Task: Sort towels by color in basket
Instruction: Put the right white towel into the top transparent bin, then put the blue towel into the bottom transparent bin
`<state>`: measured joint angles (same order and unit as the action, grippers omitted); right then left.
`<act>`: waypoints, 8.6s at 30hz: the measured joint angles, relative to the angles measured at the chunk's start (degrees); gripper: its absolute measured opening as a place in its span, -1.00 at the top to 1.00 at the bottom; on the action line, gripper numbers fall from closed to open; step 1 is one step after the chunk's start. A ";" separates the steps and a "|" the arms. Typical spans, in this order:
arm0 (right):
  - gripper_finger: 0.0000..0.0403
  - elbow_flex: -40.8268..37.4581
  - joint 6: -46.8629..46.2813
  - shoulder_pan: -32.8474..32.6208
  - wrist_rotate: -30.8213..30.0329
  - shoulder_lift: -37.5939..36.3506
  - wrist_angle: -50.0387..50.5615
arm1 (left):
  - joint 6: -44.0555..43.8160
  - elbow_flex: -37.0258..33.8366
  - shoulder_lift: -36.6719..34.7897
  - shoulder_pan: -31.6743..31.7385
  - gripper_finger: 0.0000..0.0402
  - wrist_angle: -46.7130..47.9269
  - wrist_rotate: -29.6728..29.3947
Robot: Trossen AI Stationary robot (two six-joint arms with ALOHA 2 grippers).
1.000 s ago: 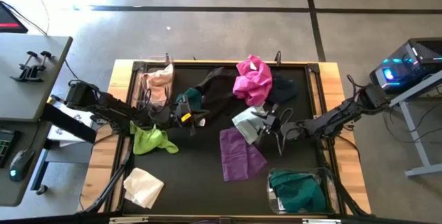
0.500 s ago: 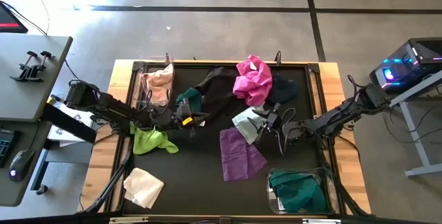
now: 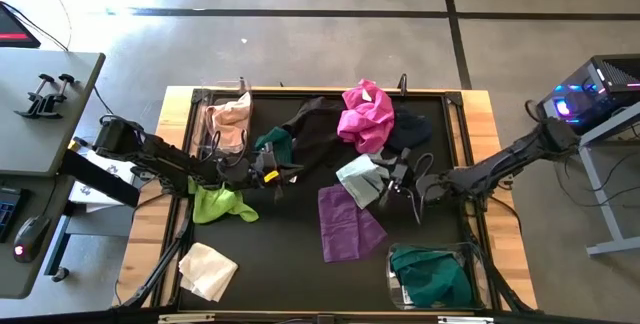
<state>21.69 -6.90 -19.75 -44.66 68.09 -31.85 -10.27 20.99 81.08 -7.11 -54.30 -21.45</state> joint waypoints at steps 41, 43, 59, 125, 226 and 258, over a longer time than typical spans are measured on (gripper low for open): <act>-0.21 0.00 -15.34 -0.93 8.30 11.02 -6.61 | 2.51 -0.04 0.02 -0.22 1.00 -1.28 -0.51; -0.21 0.00 -15.69 -0.93 8.30 11.02 -6.61 | 2.48 -0.04 0.02 -0.22 1.00 -2.02 -0.72; -0.21 0.00 -15.58 -0.91 8.28 11.02 -6.59 | 1.34 -0.04 0.02 -0.22 1.00 -2.62 -4.63; -0.21 0.00 -9.57 -5.04 9.57 11.04 -14.30 | 8.18 53.09 44.57 10.53 0.73 42.88 10.36; -0.21 -0.01 -12.45 -3.49 8.89 11.02 -13.41 | -22.41 19.82 -16.72 26.80 0.65 110.94 -29.02; -0.21 0.00 -11.95 -3.47 8.04 11.02 -12.97 | -18.06 22.82 -34.26 15.91 -0.03 96.40 -22.31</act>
<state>21.69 -18.86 -23.22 -36.62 79.11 -44.82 -28.34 43.81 46.82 8.80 42.09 -43.76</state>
